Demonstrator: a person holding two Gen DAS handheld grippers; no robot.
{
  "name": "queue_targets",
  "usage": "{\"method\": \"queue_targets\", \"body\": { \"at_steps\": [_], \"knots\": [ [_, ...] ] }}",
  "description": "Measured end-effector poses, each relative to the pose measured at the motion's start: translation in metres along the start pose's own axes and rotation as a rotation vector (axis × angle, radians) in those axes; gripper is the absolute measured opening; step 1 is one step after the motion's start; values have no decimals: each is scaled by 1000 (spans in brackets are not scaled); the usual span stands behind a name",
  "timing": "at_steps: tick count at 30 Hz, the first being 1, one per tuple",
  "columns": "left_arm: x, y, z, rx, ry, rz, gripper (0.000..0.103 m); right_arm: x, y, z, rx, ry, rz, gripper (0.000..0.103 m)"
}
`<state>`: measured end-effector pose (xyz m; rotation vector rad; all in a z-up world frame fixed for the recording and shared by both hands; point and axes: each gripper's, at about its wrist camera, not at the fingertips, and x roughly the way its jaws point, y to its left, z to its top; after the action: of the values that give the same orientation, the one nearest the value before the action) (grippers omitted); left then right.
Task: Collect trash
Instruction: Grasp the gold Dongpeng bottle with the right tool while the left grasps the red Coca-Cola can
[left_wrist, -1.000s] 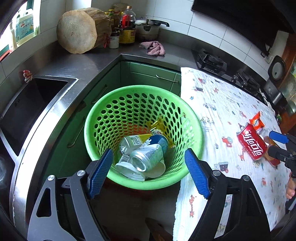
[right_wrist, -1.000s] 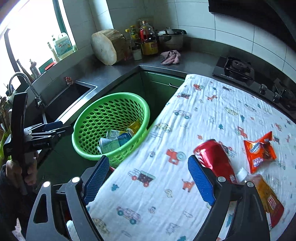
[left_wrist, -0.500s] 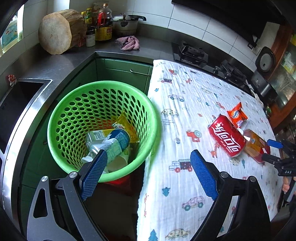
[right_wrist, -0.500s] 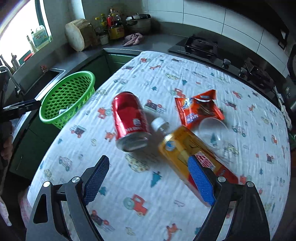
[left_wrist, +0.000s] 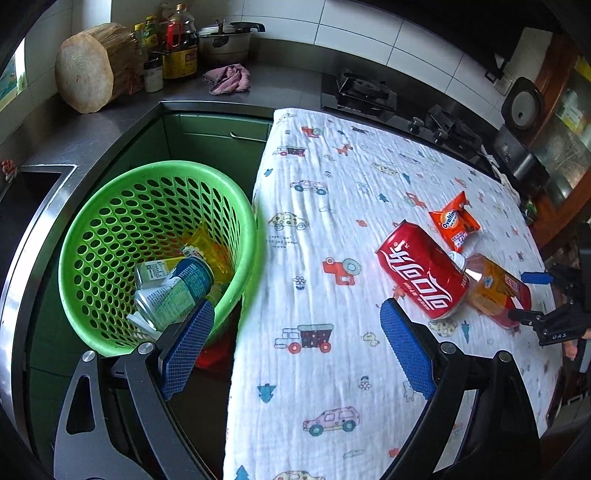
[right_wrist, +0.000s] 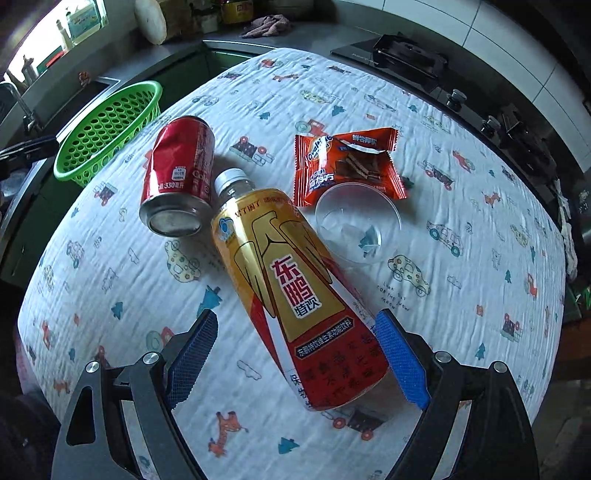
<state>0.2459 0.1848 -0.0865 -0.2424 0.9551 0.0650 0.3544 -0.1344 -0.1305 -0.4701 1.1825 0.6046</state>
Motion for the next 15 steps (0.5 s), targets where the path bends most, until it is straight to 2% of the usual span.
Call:
{"method": "queue_targets", "body": {
  "at_steps": [4,8,15],
  "knots": [
    [2,-6,2,2,4,-1,90,10,-6,3,-36,40,30,87],
    [5,-10,4,5,11,2,90,20,-15,7,-28,70,96,87],
    [15,-16,7,4,31,-2,90,32,-2,5,-96,120,150,87]
  ]
}}
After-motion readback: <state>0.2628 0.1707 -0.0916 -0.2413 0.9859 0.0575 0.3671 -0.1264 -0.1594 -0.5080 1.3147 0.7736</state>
